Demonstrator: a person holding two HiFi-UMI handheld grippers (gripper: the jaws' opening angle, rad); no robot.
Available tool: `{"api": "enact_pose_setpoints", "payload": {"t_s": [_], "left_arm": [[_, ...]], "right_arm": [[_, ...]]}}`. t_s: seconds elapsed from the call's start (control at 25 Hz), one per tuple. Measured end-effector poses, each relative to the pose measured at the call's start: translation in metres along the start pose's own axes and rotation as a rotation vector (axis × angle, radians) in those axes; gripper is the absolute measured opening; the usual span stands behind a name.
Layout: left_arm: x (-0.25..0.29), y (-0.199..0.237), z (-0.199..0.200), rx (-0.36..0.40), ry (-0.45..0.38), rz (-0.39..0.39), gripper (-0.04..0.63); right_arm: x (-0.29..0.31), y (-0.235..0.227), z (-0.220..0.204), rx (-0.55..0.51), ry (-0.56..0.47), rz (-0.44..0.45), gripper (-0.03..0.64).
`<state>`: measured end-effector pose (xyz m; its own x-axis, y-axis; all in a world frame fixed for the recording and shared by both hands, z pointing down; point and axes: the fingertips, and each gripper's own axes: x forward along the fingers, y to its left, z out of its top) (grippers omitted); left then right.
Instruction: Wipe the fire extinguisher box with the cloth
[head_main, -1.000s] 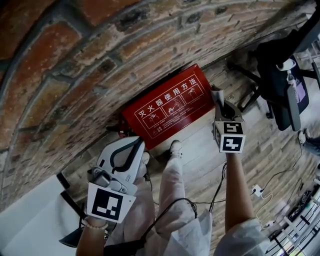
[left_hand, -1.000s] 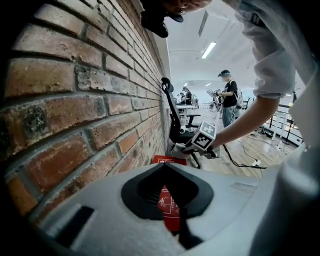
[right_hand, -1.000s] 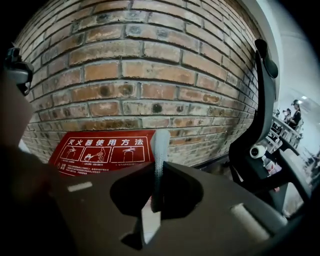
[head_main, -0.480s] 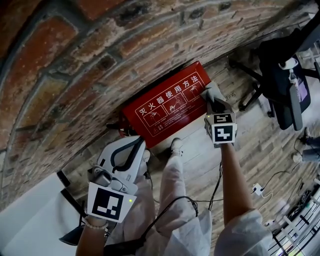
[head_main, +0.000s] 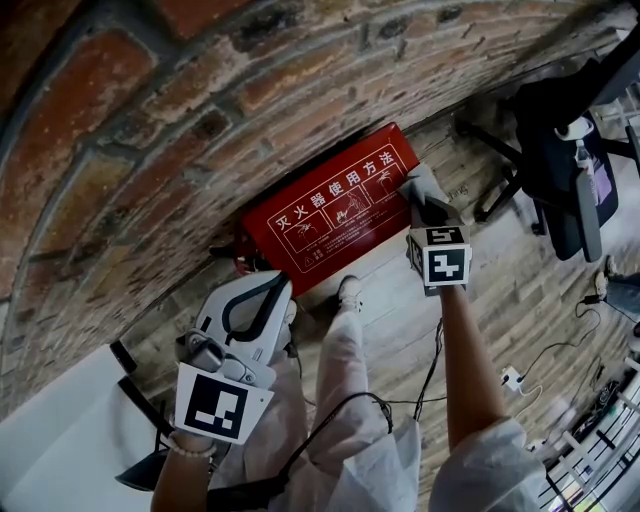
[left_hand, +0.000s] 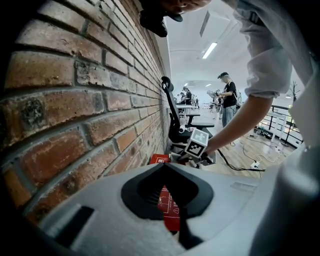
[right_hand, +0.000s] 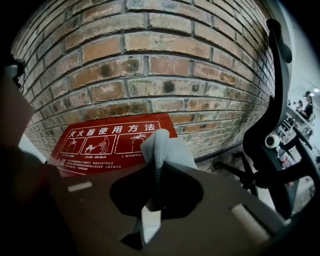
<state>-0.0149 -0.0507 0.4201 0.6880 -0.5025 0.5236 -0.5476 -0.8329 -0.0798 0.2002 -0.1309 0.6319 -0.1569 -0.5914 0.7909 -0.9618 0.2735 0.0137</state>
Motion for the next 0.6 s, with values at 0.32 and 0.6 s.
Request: {"api": "enact_pose_setpoints", "payload": {"t_s": [0.32, 0.6], "left_arm": [[0.001, 0.000, -0.002, -0.003, -0.002, -0.004, -0.003], [-0.001, 0.002, -0.002, 0.001, -0.005, -0.005, -0.003]], "right_arm": [[-0.001, 0.012, -0.001, 0.016, -0.013, 0.017, 0.018], [-0.005, 0.034, -0.006, 0.018, -0.029, 0.046, 0.018]]}}
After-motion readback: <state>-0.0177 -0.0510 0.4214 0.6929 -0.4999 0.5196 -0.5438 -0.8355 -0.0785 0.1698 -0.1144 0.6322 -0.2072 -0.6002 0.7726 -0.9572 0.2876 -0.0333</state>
